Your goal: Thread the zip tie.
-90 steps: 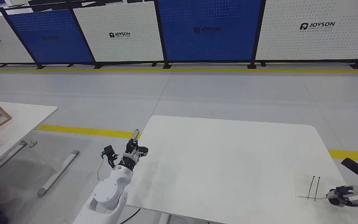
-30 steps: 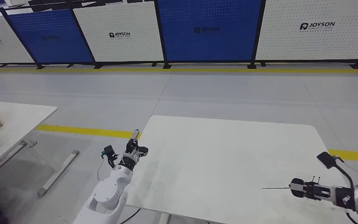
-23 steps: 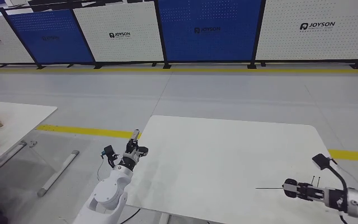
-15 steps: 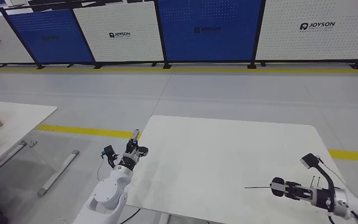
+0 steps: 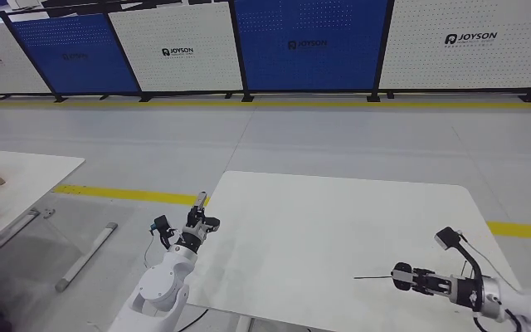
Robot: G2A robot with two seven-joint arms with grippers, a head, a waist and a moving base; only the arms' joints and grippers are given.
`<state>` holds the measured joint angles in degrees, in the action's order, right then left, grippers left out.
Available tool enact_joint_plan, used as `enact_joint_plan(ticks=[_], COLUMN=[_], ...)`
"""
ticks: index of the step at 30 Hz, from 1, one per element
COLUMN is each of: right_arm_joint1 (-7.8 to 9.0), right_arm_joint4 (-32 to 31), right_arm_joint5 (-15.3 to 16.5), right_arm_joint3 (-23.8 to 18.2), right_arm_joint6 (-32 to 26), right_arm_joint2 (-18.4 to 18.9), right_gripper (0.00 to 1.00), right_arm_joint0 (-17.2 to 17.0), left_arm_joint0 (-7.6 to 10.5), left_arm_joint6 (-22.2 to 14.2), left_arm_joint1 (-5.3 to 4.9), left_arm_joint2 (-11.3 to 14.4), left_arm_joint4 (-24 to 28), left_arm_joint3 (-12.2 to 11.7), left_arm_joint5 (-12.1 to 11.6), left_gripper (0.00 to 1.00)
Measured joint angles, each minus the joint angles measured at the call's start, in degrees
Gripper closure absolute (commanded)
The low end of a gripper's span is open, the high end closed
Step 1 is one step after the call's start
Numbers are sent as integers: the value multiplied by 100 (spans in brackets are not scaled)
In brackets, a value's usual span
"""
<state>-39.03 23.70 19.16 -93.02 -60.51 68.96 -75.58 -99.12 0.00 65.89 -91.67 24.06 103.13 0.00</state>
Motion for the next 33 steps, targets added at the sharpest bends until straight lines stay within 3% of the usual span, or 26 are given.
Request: enact_joint_plan(ticks=[6,10,13,24,29,33], right_arm_joint1=[-97,-196,-295,-320,-394,-457], right_arm_joint4=[-45,-1150,-2041,-1886,-2696,-2910], right_arm_joint5=[34,32,32,32,32,32], right_arm_joint3=[-357,-764,-629,-566,-805,-878], right_arm_joint6=[596,1005,1495,1377,1910,2030], right_arm_joint2=[178,234,-60,-165,-345,-521], right_gripper=[100,100,100,100,100,100], right_arm_joint0=[114,225,339,391,434,742], left_arm_joint0=[0,0,0,0,0,0], left_arm_joint6=[0,0,0,0,0,0], left_arm_joint1=[0,0,0,0,0,0], left_arm_joint2=[0,0,0,0,0,0], left_arm_joint4=[0,0,0,0,0,0], left_arm_joint3=[0,0,0,0,0,0], left_arm_joint5=[0,0,0,0,0,0], left_gripper=[0,0,0,0,0,0])
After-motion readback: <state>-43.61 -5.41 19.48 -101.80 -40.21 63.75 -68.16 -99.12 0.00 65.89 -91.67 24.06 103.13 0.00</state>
